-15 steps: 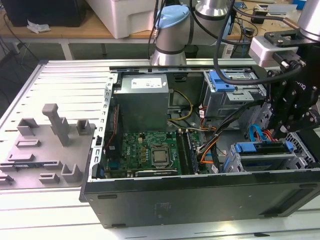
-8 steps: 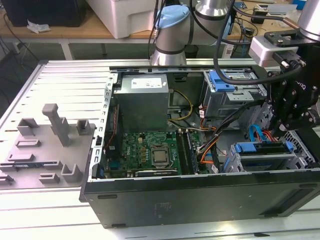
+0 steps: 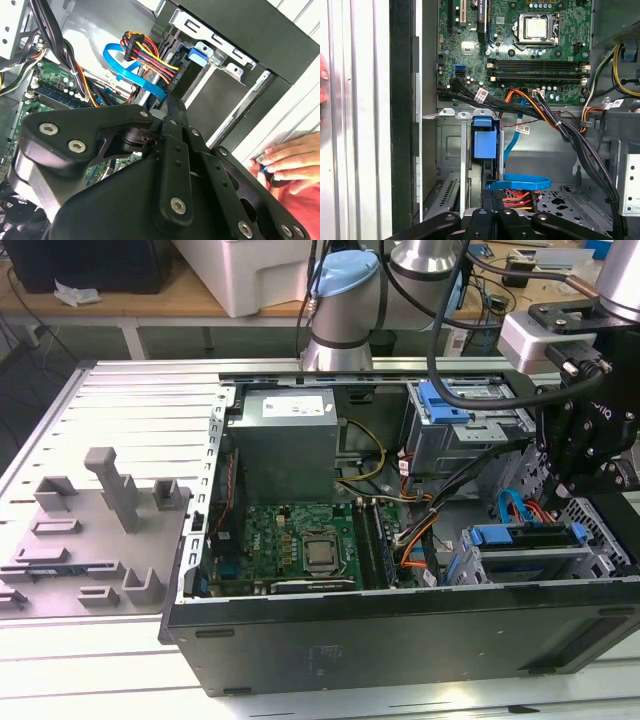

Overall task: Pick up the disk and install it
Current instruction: 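Insert the second disk wire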

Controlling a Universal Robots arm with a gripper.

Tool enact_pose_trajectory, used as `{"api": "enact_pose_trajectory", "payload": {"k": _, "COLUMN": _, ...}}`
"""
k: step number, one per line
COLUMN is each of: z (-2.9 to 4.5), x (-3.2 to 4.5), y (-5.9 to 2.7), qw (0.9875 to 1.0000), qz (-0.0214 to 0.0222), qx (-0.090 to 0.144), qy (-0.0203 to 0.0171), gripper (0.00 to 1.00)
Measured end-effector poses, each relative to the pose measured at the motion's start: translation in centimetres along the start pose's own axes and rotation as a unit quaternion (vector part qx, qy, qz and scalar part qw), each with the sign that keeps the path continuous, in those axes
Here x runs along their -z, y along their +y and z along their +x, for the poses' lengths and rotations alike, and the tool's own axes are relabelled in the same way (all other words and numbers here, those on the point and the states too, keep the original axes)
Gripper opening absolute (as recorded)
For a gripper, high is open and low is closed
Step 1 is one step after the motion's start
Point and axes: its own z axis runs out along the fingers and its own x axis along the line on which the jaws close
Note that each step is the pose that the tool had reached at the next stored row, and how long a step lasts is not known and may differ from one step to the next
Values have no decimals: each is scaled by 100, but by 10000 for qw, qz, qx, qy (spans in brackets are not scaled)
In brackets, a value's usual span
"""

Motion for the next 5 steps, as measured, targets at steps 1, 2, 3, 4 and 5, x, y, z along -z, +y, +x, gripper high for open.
{"api": "enact_pose_trajectory", "payload": {"k": 1, "z": 0, "x": 0, "y": 0, "qw": 10000, "qz": 0, "qx": 0, "qy": 0, "gripper": 11}}
{"api": "enact_pose_trajectory", "payload": {"k": 2, "z": 0, "x": 1, "y": 0, "qw": 10000, "qz": 0, "qx": 0, "qy": 0, "gripper": 11}}
{"api": "enact_pose_trajectory", "payload": {"k": 3, "z": 0, "x": 1, "y": 0, "qw": 10000, "qz": 0, "qx": 0, "qy": 0, "gripper": 11}}
{"api": "enact_pose_trajectory", "payload": {"k": 4, "z": 0, "x": 1, "y": 0, "qw": 10000, "qz": 0, "qx": 0, "qy": 0, "gripper": 11}}
{"api": "enact_pose_trajectory", "payload": {"k": 5, "z": 0, "x": 1, "y": 0, "qw": 10000, "qz": 0, "qx": 0, "qy": 0, "gripper": 11}}
